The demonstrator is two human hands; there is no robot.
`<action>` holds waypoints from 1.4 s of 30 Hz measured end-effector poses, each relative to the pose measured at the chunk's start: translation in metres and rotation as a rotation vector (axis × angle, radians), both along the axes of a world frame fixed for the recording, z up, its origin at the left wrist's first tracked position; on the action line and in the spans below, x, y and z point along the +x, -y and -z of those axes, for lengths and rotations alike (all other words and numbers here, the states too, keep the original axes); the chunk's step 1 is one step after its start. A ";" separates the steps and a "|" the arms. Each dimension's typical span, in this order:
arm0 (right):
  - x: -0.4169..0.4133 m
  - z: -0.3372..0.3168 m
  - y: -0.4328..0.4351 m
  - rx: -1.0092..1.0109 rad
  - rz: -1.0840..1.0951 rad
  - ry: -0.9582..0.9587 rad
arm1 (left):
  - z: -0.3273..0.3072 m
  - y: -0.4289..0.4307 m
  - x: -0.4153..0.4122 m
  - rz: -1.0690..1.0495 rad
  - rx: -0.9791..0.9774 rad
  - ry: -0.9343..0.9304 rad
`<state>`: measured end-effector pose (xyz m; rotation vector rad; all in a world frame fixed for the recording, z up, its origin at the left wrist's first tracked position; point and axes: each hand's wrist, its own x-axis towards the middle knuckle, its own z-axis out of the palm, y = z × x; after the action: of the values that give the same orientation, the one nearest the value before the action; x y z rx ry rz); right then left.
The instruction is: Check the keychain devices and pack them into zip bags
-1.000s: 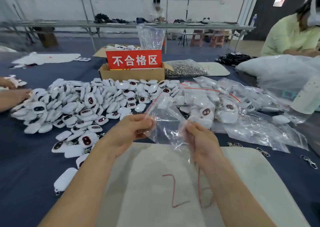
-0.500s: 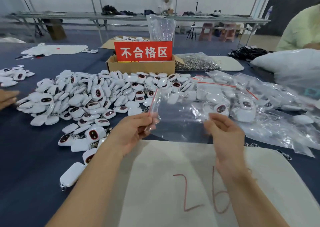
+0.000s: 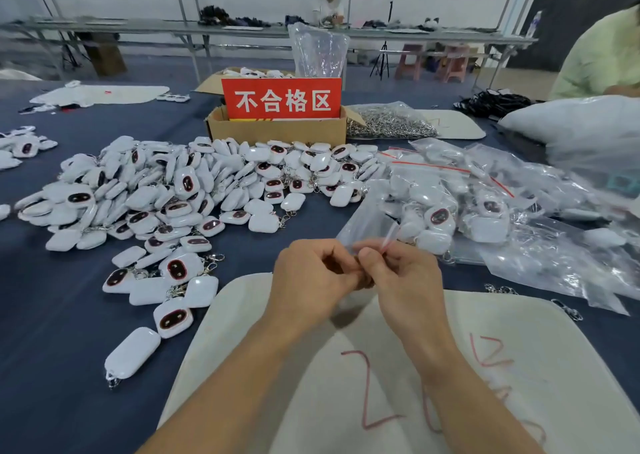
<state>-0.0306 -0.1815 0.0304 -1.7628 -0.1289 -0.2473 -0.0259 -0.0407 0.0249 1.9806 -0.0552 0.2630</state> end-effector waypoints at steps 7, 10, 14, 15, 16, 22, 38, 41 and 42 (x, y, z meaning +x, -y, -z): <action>0.006 0.003 0.003 0.043 -0.066 -0.076 | 0.007 0.005 0.001 -0.036 0.092 0.051; 0.008 0.006 0.005 0.059 -0.105 -0.084 | 0.007 0.006 -0.002 -0.057 0.137 0.106; 0.007 0.006 0.007 0.024 -0.070 -0.080 | 0.002 0.007 -0.007 -0.100 0.193 0.139; 0.007 0.006 0.007 -0.016 -0.072 -0.063 | 0.001 0.007 -0.007 -0.095 0.214 0.138; 0.007 0.007 0.007 -0.066 -0.074 -0.046 | -0.001 0.006 -0.007 -0.084 0.236 0.138; 0.002 0.010 0.003 0.091 0.133 0.005 | -0.005 0.000 -0.004 -0.014 0.027 0.008; 0.006 0.002 0.005 0.081 -0.024 -0.047 | -0.006 0.004 -0.002 0.064 -0.228 -0.112; 0.006 0.001 0.005 0.038 -0.066 -0.039 | -0.007 0.004 -0.002 0.059 -0.211 -0.107; 0.007 0.001 0.006 0.019 -0.075 -0.047 | -0.007 0.004 -0.002 0.079 -0.208 -0.115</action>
<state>-0.0240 -0.1878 0.0294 -1.7398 -0.1572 -0.1521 -0.0277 -0.0444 0.0323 1.7789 -0.0312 0.0990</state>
